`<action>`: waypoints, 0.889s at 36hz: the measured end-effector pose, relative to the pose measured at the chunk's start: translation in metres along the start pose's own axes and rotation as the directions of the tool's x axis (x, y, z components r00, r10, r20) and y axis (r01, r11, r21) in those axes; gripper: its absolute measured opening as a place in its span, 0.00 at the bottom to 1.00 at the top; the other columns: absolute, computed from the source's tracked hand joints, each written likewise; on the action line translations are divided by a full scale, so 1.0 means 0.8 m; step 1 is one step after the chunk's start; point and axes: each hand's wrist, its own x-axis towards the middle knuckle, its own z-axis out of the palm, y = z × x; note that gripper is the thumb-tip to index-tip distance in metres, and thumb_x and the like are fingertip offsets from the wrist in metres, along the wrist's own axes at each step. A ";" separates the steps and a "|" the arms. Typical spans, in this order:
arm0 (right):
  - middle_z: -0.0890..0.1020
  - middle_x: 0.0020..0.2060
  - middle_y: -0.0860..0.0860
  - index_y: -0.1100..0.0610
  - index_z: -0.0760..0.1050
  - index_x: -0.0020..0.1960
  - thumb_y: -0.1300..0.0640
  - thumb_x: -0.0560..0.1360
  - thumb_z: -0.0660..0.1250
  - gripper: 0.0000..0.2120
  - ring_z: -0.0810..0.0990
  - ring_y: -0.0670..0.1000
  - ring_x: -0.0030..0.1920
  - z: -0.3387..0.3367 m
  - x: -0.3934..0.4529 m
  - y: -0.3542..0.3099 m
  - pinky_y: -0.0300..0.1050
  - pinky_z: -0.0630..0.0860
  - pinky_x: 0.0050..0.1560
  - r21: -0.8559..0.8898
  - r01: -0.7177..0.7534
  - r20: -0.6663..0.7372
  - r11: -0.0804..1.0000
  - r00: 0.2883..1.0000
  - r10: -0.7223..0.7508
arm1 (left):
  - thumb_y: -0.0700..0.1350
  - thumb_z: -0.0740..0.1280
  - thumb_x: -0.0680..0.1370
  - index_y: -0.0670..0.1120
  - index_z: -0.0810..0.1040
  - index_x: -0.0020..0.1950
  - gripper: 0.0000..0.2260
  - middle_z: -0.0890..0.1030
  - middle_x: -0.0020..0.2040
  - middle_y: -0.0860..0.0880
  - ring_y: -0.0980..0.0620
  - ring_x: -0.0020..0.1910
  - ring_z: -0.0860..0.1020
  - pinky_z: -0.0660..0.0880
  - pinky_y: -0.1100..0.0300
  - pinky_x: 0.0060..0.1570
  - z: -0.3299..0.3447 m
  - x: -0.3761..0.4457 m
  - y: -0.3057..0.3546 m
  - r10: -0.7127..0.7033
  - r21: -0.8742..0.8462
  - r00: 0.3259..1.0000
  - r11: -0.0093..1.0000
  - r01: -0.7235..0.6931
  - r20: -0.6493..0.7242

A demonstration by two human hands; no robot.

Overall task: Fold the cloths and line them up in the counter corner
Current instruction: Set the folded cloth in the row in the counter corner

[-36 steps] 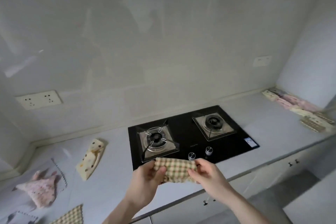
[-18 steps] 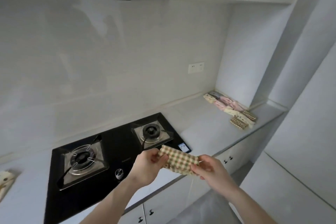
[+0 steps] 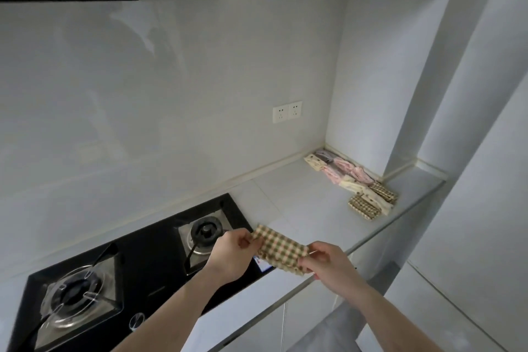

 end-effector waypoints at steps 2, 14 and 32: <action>0.86 0.38 0.49 0.55 0.81 0.45 0.54 0.73 0.71 0.05 0.85 0.52 0.44 -0.013 0.025 0.007 0.54 0.81 0.50 -0.014 -0.024 -0.011 1.000 1.000 0.024 | 0.54 0.69 0.79 0.48 0.81 0.43 0.12 0.83 0.38 0.49 0.51 0.40 0.80 0.76 0.57 0.44 0.011 0.033 0.009 -0.011 0.004 1.000 1.000 0.011 0.015; 0.83 0.33 0.56 0.62 0.80 0.47 0.67 0.75 0.67 0.04 0.79 0.51 0.33 -0.114 0.172 0.062 0.42 0.73 0.32 0.229 -0.317 -0.176 0.920 0.916 0.360 | 0.55 0.67 0.79 0.51 0.81 0.45 0.10 0.84 0.44 0.51 0.50 0.43 0.82 0.76 0.59 0.38 0.073 0.207 0.085 0.024 0.018 0.980 0.999 -0.028 0.197; 0.82 0.42 0.58 0.62 0.75 0.44 0.63 0.81 0.62 0.07 0.81 0.57 0.45 -0.234 0.425 0.175 0.51 0.79 0.46 0.333 -0.532 -0.226 0.779 0.757 0.613 | 0.50 0.68 0.76 0.55 0.81 0.42 0.04 0.84 0.42 0.56 0.60 0.41 0.80 0.76 0.67 0.42 0.085 0.339 0.059 -0.137 0.177 0.985 0.977 0.117 0.106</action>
